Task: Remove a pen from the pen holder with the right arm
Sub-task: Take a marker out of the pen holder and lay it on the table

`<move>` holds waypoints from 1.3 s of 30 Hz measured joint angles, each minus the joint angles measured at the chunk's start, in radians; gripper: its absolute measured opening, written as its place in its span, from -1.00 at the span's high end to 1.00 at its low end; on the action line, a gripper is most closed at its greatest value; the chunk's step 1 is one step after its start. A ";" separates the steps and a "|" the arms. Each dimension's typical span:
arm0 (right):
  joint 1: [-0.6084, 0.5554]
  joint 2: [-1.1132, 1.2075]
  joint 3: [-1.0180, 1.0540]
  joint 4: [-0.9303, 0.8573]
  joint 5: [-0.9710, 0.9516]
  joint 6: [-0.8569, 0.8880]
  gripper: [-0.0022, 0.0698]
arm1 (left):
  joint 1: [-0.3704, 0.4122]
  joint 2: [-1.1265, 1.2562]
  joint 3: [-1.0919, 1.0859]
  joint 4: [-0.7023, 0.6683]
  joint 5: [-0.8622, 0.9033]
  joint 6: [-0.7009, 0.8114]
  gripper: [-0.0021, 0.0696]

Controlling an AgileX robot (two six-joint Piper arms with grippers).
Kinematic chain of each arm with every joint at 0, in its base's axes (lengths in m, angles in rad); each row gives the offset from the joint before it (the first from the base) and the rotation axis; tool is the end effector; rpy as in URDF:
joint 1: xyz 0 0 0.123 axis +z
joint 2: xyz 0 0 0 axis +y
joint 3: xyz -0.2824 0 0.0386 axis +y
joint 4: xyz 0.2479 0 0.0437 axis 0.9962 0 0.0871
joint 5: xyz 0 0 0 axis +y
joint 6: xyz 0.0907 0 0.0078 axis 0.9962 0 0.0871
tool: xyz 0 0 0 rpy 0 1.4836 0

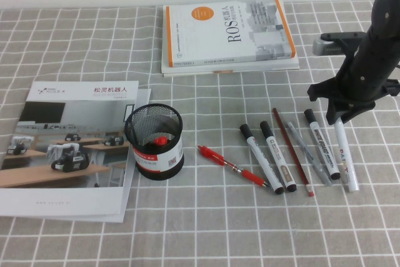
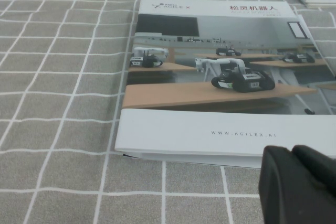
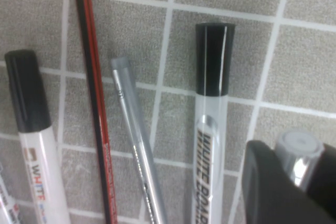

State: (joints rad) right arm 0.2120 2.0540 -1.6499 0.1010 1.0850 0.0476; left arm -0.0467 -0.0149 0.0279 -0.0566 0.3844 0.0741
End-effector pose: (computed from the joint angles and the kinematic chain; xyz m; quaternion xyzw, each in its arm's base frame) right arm 0.4146 0.0975 0.2085 -0.0621 0.9934 0.0570 0.0775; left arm 0.0520 -0.0044 0.1700 0.0338 0.8070 -0.0160 0.5894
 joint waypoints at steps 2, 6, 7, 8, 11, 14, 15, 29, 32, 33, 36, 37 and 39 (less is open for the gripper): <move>0.000 0.002 0.000 0.000 -0.005 0.000 0.67 | 0.000 0.000 0.000 0.000 0.000 0.000 0.95; 0.000 0.004 0.000 0.000 -0.017 0.000 0.67 | 0.000 0.000 0.000 0.000 0.000 0.000 0.95; 0.000 0.004 0.000 0.000 -0.020 0.000 0.67 | 0.000 0.000 0.000 0.000 0.000 0.000 0.95; 0.000 0.004 0.000 0.000 -0.024 0.000 0.67 | 0.000 0.000 0.000 0.000 0.000 0.000 0.95; 0.000 0.004 0.000 0.000 -0.032 0.000 0.67 | 0.000 0.000 0.000 0.000 0.000 0.000 0.95; 0.000 0.004 0.000 0.000 -0.043 0.000 0.67 | 0.000 0.000 0.000 0.000 0.000 0.000 0.95; 0.000 0.004 0.000 0.000 -0.048 0.000 0.67 | 0.000 0.000 0.000 0.000 0.000 0.000 0.95; 0.000 0.008 0.000 -0.004 -0.076 0.000 0.67 | 0.000 0.000 0.000 0.000 0.000 0.000 0.95; 0.000 0.023 -0.006 -0.004 -0.081 0.000 0.67 | 0.000 0.000 0.000 0.000 0.000 0.000 0.95; 0.000 0.035 -0.006 -0.004 -0.085 0.000 0.67 | 0.000 0.000 0.000 0.000 0.000 0.000 0.95; 0.000 0.051 -0.006 -0.004 -0.098 0.000 0.67 | 0.000 0.000 0.000 0.000 0.000 0.000 0.95; 0.000 0.056 -0.006 -0.002 -0.103 0.000 0.67 | 0.000 0.000 0.000 0.000 0.000 0.000 0.95; 0.000 0.064 -0.006 -0.001 -0.107 0.000 0.67 | 0.000 0.000 0.000 0.000 0.000 0.000 0.95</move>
State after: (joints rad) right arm 0.2120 2.1178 -1.6562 0.1005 0.9776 0.0476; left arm -0.0467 -0.0149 0.0279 -0.0566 0.3844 0.0741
